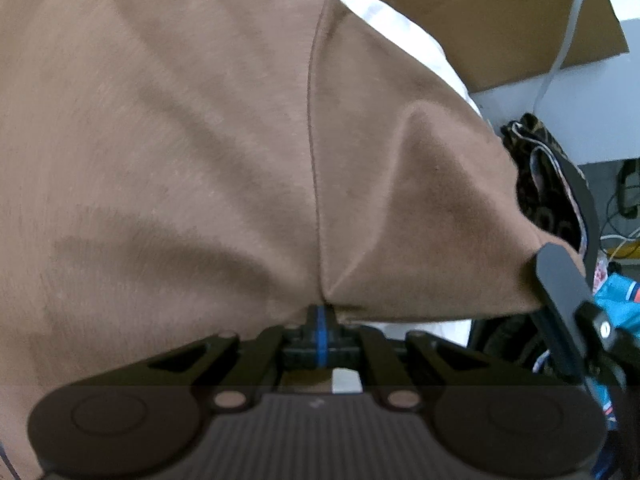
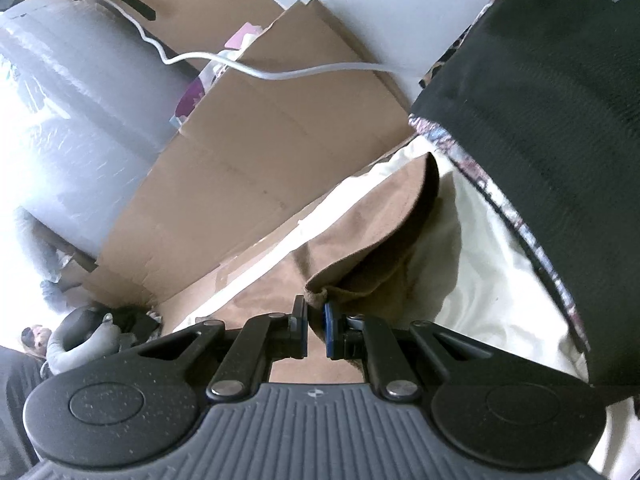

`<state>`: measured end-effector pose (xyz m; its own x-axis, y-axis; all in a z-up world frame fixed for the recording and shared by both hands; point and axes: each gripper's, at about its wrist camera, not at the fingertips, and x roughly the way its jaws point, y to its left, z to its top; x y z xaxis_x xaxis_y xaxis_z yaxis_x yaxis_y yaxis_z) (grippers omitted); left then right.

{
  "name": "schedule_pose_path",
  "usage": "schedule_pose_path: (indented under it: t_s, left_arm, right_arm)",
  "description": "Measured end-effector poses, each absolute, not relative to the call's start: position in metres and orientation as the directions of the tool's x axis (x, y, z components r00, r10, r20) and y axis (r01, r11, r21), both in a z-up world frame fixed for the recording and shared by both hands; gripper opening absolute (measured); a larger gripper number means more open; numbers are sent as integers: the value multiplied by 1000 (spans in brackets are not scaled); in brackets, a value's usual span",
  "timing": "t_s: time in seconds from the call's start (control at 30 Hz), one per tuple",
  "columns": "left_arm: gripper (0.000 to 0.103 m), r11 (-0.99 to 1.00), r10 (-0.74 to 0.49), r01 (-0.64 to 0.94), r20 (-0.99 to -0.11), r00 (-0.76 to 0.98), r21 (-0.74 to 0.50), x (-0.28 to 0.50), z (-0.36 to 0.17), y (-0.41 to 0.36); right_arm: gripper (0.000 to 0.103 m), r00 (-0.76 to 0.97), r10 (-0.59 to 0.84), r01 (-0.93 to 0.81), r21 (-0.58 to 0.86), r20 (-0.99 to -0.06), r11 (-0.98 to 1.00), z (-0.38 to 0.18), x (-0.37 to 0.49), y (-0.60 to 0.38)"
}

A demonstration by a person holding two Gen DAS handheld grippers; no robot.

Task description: Fold clothes

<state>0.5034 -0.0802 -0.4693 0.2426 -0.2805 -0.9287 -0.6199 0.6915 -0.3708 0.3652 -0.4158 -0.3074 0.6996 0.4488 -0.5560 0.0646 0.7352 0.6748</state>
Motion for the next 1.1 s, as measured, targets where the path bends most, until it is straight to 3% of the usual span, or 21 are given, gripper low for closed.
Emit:
schedule_pose_path:
  t_s: [0.43,0.5,0.63,0.67,1.1]
  left_arm:
    - [1,568,-350,-706,-900,260,-424,495,-472,-61]
    - [6,555,-359,-716,-899,252,-422,493,-468,-58]
    - [41,561,-341,-714,-903,261,-418,488,-449,-48]
    - [44,570,-327,-711,-908,263,-411,487,-443,-46]
    - [50,539,-166,-755,-926,338,-372,442,-372,39]
  right_arm:
    - [7,674,488,36,684,-555,729,-305,351,-402]
    - [7,674,489,30,681,-554,731,-304,350,-400]
    - [7,673,489,20,674,-556,739,-301,348,-395]
    - [7,672,488,17,670,-557,742,-301,347,-394]
    - [9,627,462,-45,564,-627,825,-305,334,-349]
